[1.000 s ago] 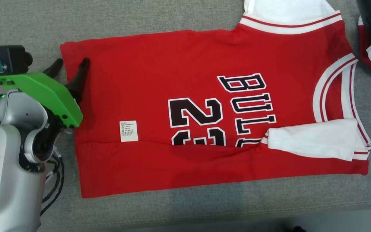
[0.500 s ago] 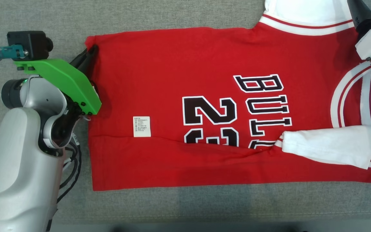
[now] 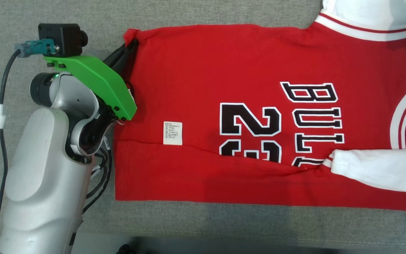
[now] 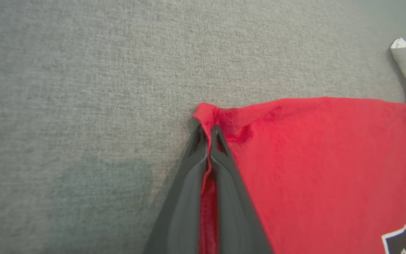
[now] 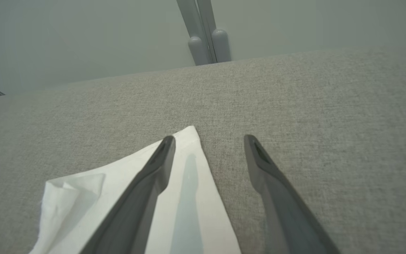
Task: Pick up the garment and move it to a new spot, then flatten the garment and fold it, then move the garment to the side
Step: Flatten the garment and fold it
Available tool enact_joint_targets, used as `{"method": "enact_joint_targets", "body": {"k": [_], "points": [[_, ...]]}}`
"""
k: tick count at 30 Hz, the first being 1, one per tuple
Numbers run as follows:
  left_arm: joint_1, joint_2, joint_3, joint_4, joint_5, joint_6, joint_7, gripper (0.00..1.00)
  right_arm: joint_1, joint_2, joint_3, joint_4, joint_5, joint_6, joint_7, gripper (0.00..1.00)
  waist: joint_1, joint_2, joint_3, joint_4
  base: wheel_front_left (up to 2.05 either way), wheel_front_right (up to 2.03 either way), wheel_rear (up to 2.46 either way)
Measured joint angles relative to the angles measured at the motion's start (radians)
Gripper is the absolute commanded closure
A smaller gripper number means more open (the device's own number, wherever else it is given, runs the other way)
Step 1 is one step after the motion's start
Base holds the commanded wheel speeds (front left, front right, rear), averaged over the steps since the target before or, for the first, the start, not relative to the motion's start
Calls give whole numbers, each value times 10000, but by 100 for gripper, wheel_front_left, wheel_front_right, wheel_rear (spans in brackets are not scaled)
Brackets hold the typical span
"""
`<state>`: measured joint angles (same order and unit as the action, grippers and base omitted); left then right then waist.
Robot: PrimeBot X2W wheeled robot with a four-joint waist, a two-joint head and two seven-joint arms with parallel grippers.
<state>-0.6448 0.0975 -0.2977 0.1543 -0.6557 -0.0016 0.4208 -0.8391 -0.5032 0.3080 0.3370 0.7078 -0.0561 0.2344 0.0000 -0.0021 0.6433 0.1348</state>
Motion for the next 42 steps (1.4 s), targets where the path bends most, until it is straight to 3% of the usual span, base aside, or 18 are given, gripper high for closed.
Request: {"method": "enact_joint_targets", "body": {"k": [12,13,14,15,17,26,37,42], "points": [[-290,-159,-82,351,4,-259,-359,100,-544,125,314,911,-10,253,71,1,-1,0,250,291,0,0,0],[-309,-165,-96,376,4,-261,-360,100,-576,130,336,968,-21,295,73,12,0,0,247,297,0,0,0],[-309,-165,-96,376,4,-261,-360,100,-576,130,336,968,-21,295,73,54,0,0,247,297,0,0,0],[-323,-169,-111,407,4,-263,-372,100,-603,140,347,1034,-21,295,84,64,0,0,243,303,0,0,0],[-375,-188,-159,545,4,-305,-477,100,-728,144,368,1231,-19,382,119,100,0,0,234,321,0,0,0],[-495,-144,35,855,4,-351,-698,100,-973,675,573,1492,150,830,165,100,0,0,180,134,0,0,0],[-500,146,428,1471,15,-506,-1287,100,-988,911,372,1175,441,1440,-947,100,0,0,-242,-395,0,0,0],[-268,155,646,1858,-121,-514,-1509,100,-525,876,73,905,836,1542,-1522,100,0,0,-609,-610,0,0,0]]}}
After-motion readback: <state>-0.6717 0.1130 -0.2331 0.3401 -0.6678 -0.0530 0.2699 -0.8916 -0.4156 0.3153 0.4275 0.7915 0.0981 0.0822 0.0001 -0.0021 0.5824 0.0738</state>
